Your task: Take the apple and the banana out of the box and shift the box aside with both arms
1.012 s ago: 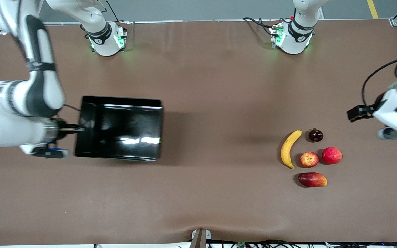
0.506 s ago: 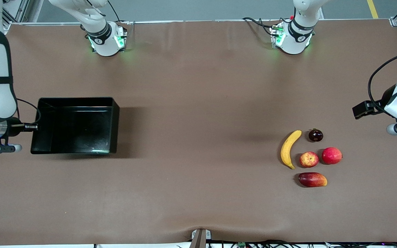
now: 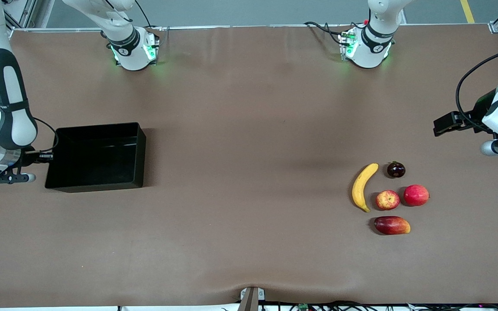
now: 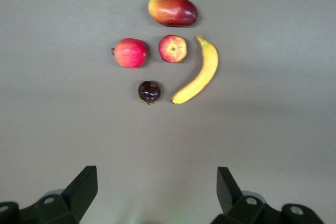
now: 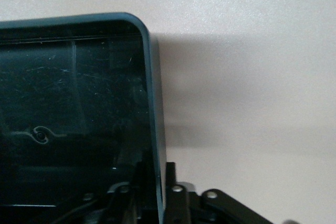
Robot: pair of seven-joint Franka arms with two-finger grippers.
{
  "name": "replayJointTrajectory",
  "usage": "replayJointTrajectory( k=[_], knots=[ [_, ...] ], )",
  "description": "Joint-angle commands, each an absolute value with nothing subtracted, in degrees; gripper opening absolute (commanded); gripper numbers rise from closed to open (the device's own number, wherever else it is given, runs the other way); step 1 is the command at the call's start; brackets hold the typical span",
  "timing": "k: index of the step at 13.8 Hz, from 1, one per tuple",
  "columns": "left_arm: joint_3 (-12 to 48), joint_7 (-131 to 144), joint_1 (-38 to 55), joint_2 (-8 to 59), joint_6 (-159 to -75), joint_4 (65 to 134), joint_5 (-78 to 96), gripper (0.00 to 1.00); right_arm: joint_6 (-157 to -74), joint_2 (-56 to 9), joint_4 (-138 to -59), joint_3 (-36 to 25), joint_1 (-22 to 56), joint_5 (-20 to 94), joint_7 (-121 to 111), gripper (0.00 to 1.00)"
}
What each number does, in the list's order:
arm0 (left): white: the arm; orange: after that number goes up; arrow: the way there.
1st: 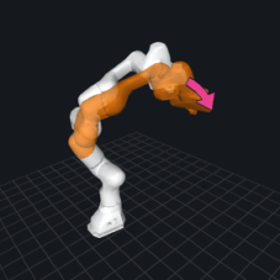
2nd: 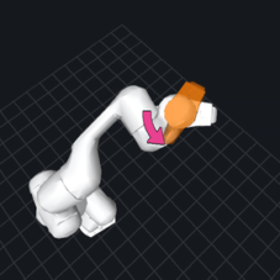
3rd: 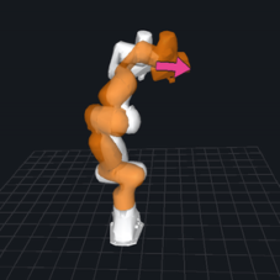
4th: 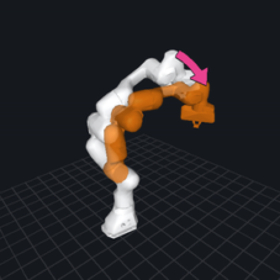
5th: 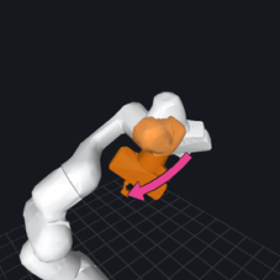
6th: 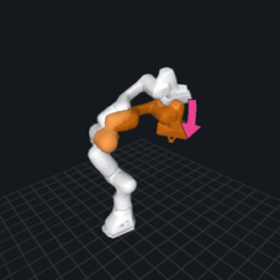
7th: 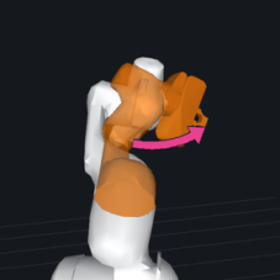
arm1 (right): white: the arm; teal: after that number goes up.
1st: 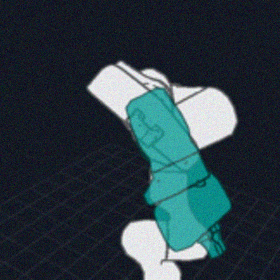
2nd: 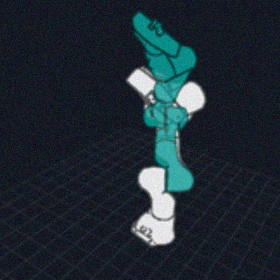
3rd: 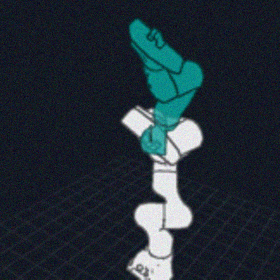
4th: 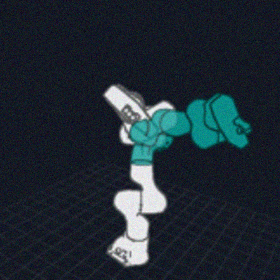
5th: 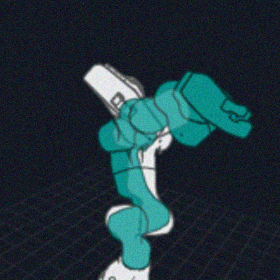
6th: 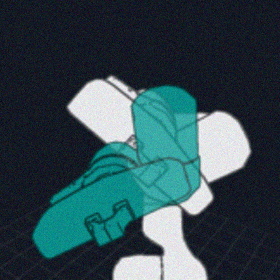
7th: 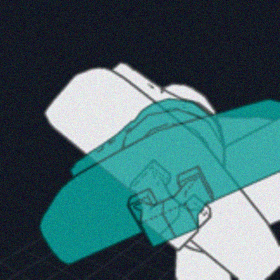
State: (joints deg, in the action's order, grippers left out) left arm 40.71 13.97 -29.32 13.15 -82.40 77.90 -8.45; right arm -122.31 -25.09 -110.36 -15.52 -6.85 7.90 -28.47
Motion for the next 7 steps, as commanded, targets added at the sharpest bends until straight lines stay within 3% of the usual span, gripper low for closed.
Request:
replayJointTrajectory(
  k=[1, 3, 5, 7],
  knots=[
    [41.5, 16.4, -29.8, 10.9, -81.3, 78.8, -7.0, 1.0, -113.3, -23.8, -104.7, -14.3, -8.3, 8.3, -29.4, 1.0],
    [41.3, 15.7, -29.7, 12.7, -81.3, 78.9, -6.2, 1.0, -104.4, -23.8, -96.5, -13.9, -7.1, 8.3, -29.5, 1.0],
    [41.3, 15.0, -29.7, 18.1, -83.1, 78.1, -6.3, 1.0, -103.4, -23.8, -88.6, -13.9, -4.9, 8.3, -29.5, 1.0],
    [41.2, 14.0, -29.9, 16.9, -83.3, 78.0, -6.9, 1.0, -100.1, -23.7, -82.1, -13.9, -2.6, 7.9, -29.4, 1.0]
  ],
)
